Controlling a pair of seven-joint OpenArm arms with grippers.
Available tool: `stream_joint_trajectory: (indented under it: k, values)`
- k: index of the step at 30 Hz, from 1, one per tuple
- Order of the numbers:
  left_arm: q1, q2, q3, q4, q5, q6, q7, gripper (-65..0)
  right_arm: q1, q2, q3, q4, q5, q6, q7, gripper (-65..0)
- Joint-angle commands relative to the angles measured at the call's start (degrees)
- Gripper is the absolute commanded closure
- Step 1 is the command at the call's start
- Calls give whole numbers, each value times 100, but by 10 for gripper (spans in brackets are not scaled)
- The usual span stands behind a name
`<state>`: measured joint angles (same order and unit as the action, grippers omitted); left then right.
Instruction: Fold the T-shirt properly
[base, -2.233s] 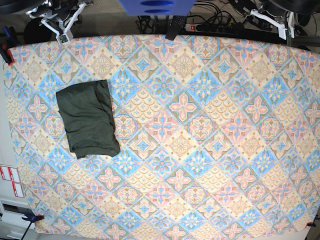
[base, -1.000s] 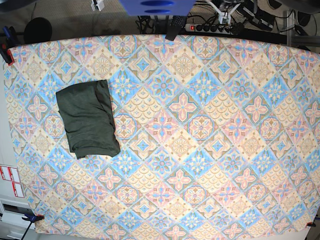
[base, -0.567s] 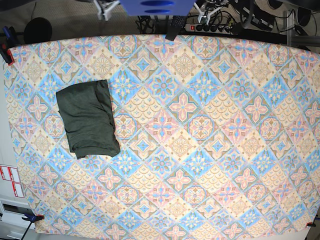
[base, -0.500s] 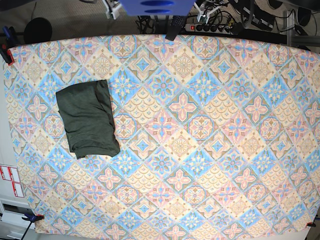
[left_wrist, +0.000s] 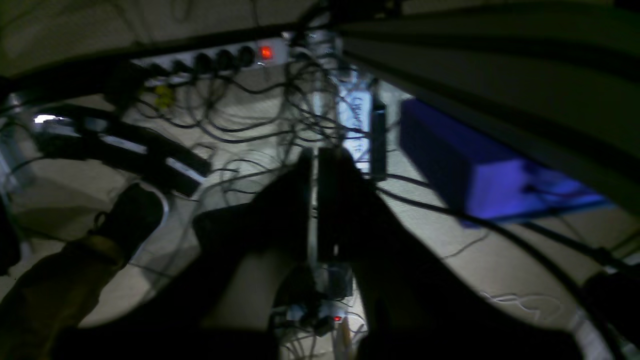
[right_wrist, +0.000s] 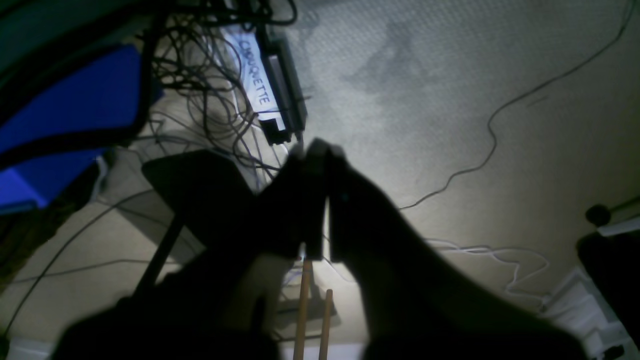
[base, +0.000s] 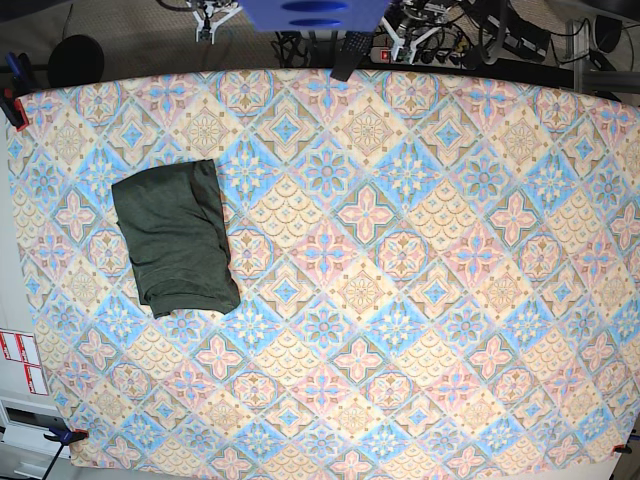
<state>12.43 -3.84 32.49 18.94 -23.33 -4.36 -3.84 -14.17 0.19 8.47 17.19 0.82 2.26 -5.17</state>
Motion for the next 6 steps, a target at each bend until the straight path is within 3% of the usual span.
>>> stream_joint_trajectory:
  k: [1, 6]
  values:
    - [37, 36, 8, 9, -10, -17, -25, 0, 6, 30, 10, 17, 10, -20, 38, -2]
    - [19, 72, -1, 18, -18, -17, -34, 0, 33, 30, -16, 8, 10, -20, 29, -2]
